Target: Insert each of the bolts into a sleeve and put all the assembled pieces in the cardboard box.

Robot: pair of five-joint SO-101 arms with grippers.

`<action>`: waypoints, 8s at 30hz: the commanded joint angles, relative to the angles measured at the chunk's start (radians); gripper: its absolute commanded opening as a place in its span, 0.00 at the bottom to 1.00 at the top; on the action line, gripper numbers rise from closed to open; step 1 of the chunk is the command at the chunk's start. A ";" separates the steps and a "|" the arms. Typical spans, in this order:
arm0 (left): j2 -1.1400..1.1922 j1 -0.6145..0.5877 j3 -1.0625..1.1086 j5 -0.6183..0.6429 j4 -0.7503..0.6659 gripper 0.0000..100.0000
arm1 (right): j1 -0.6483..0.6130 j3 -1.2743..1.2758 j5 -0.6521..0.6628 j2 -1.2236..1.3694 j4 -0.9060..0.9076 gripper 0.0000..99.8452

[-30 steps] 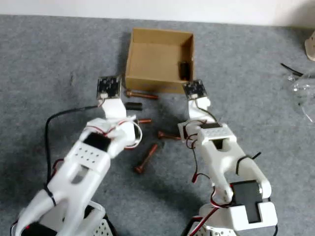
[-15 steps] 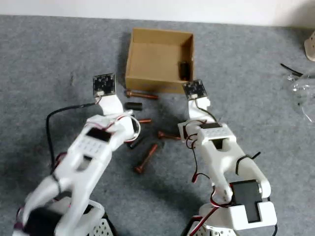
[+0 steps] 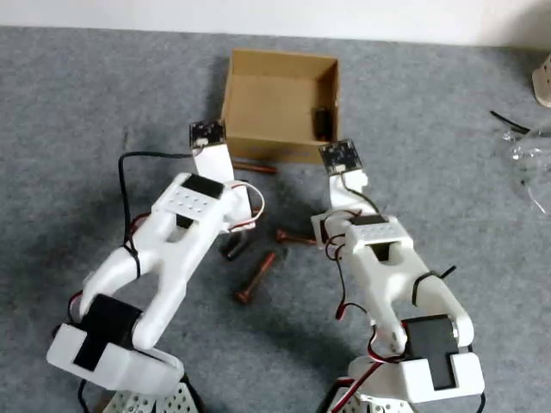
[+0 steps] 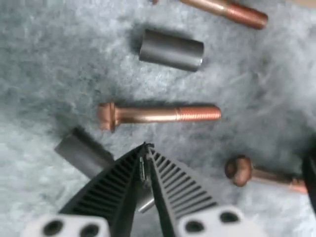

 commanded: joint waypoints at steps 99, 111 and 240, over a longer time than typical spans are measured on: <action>-0.325 -0.085 0.140 -0.034 -0.080 0.00 | 0.019 -0.041 0.015 -0.018 -0.028 0.00; -0.591 -0.085 0.295 -0.112 -0.080 0.00 | 0.015 0.070 0.014 -0.188 -0.148 0.00; -1.787 0.265 1.082 -0.213 -0.499 0.10 | -0.387 0.940 0.183 -1.725 -0.035 0.00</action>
